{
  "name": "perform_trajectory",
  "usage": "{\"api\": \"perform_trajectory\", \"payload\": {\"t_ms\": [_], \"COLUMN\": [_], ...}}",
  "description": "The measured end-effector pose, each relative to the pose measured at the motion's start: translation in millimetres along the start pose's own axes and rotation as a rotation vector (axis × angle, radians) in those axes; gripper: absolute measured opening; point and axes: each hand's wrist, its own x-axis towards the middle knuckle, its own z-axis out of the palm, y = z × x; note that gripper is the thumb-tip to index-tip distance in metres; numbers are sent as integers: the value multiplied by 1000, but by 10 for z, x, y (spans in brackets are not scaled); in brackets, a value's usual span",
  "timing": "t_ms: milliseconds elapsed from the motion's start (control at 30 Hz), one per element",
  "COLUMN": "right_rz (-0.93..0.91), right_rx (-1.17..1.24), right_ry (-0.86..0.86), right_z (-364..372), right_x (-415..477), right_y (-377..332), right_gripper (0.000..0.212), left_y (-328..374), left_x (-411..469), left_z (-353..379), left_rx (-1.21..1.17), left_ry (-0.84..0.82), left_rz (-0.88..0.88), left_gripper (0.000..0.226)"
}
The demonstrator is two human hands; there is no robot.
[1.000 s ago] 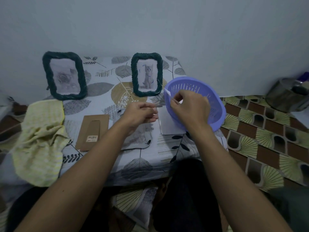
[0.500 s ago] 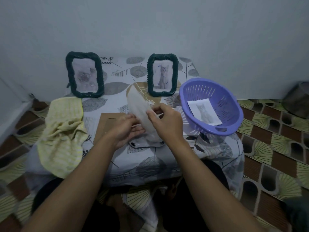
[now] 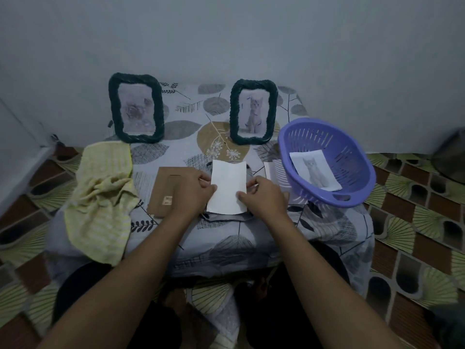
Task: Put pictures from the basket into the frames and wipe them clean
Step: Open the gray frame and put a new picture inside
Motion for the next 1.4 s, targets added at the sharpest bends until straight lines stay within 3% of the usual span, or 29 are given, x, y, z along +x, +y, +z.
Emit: {"api": "perform_trajectory", "payload": {"t_ms": [300,433,1400], "right_rz": [-61,-53,-55], "right_rx": [-108,-128,-48], "right_ry": [28,-5,29], "right_z": [74,74,94], "right_x": [37,40,8], "right_y": [82,82,28], "right_gripper": [49,56,50], "left_y": [-173,-165,-116], "left_x": [34,27,12], "left_z": [116,102,30], "left_rx": [95,190,107], "left_ry": [41,34,5], "left_rz": [50,109,5], "left_gripper": [25,14,26]}}
